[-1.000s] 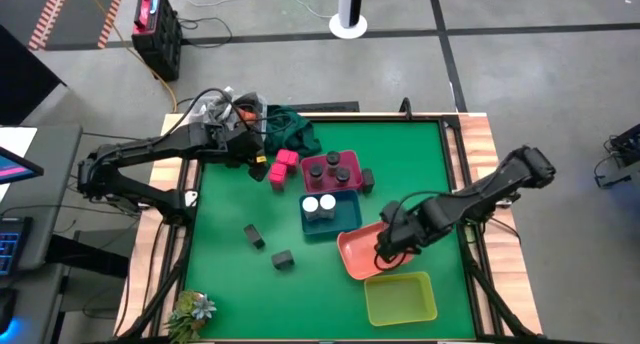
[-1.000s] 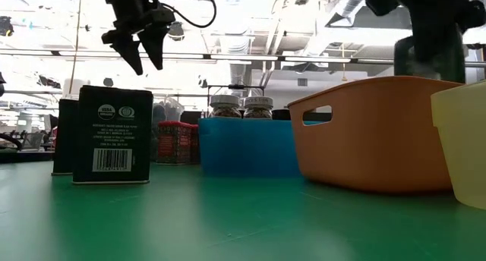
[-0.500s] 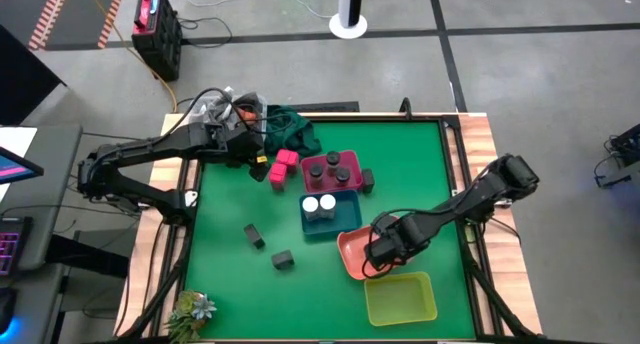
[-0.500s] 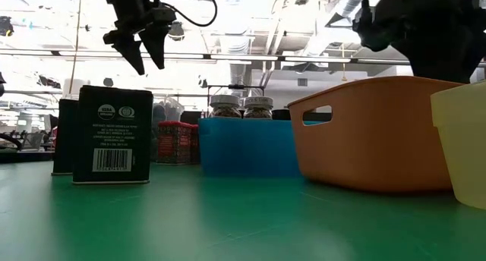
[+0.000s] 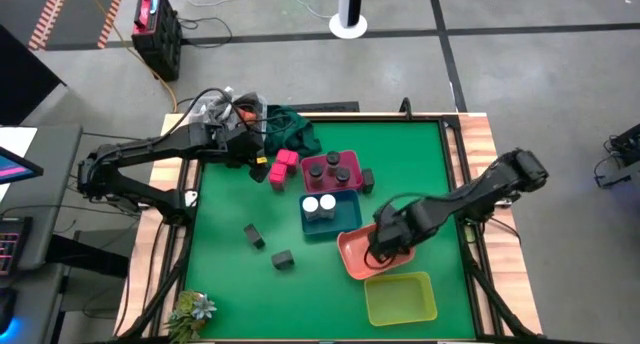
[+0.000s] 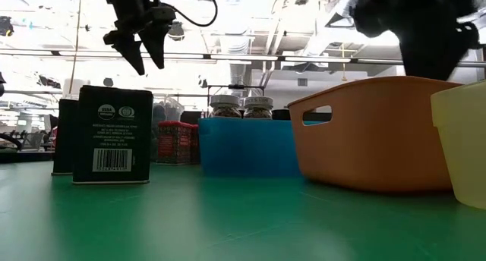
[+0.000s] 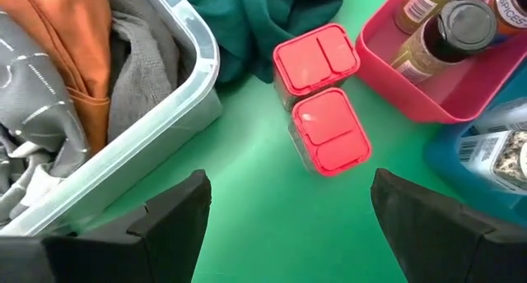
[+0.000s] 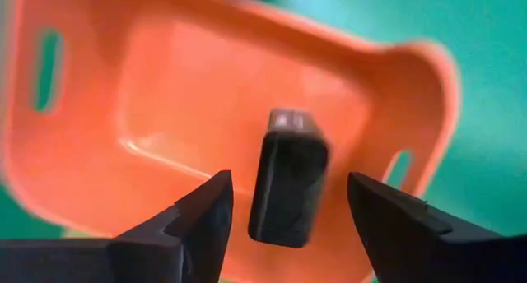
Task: Sort spices by type
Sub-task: Put the top right black seasoning can into the orange bin
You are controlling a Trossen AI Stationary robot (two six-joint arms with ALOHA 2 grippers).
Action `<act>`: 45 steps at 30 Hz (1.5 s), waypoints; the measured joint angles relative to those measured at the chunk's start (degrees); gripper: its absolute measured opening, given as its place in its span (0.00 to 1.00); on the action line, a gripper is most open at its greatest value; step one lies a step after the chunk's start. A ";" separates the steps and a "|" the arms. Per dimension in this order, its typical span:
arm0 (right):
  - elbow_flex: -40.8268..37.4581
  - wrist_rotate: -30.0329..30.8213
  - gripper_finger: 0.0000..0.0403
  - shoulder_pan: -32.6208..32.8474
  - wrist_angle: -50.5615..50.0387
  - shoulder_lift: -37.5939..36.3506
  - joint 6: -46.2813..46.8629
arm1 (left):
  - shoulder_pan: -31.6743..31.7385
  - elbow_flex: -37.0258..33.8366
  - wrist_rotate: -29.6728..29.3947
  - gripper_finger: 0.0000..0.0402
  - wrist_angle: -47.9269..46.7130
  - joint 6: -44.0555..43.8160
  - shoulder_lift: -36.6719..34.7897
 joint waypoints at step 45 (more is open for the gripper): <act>0.00 5.34 0.66 -16.08 1.29 -11.93 -22.66 | -26.71 -0.47 25.83 0.79 -4.24 29.33 6.84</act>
